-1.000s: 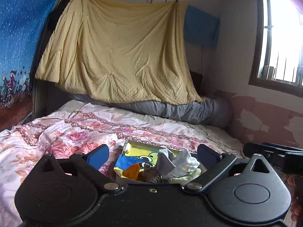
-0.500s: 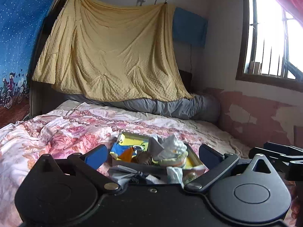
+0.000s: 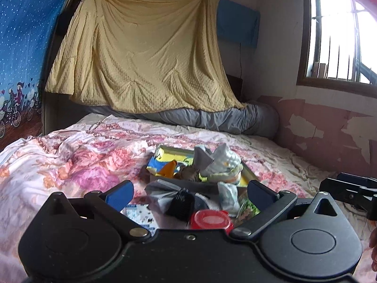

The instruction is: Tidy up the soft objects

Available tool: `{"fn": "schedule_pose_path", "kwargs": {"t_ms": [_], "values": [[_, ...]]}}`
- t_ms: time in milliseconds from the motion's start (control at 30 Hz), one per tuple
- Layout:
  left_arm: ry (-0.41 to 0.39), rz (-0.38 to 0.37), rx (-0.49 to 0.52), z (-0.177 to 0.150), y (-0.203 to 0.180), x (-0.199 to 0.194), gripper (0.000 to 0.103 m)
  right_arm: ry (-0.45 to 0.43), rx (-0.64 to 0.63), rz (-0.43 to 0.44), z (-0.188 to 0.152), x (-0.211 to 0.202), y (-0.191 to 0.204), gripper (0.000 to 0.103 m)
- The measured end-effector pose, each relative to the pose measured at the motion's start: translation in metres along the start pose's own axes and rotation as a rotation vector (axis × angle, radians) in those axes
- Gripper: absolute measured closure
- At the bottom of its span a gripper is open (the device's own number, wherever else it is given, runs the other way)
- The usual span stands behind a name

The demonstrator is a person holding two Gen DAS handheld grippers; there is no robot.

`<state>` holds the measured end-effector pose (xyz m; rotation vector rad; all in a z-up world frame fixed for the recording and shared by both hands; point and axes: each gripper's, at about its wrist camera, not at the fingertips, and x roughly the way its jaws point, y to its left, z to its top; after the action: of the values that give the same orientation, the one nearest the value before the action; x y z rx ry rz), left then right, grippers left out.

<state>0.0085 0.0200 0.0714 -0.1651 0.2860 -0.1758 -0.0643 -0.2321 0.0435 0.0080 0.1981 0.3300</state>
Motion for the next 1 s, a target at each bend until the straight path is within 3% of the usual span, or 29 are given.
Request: {"fn": "schedule_pose_path", "kwargs": {"t_ms": [267, 733, 1000], "values": [[0.042, 0.030, -0.016, -0.024, 0.018, -0.001, 0.001, 0.076, -0.036, -0.006, -0.010, 0.004, 0.008, 0.000], [0.119, 0.027, -0.058, -0.049, 0.032, 0.003, 0.001, 0.130, -0.073, -0.006, -0.026, -0.003, 0.013, 0.000], [0.158, 0.023, -0.009, -0.059, 0.031, 0.007, 0.001, 0.157, -0.050, -0.004, -0.032, -0.001, 0.008, 0.000]]}}
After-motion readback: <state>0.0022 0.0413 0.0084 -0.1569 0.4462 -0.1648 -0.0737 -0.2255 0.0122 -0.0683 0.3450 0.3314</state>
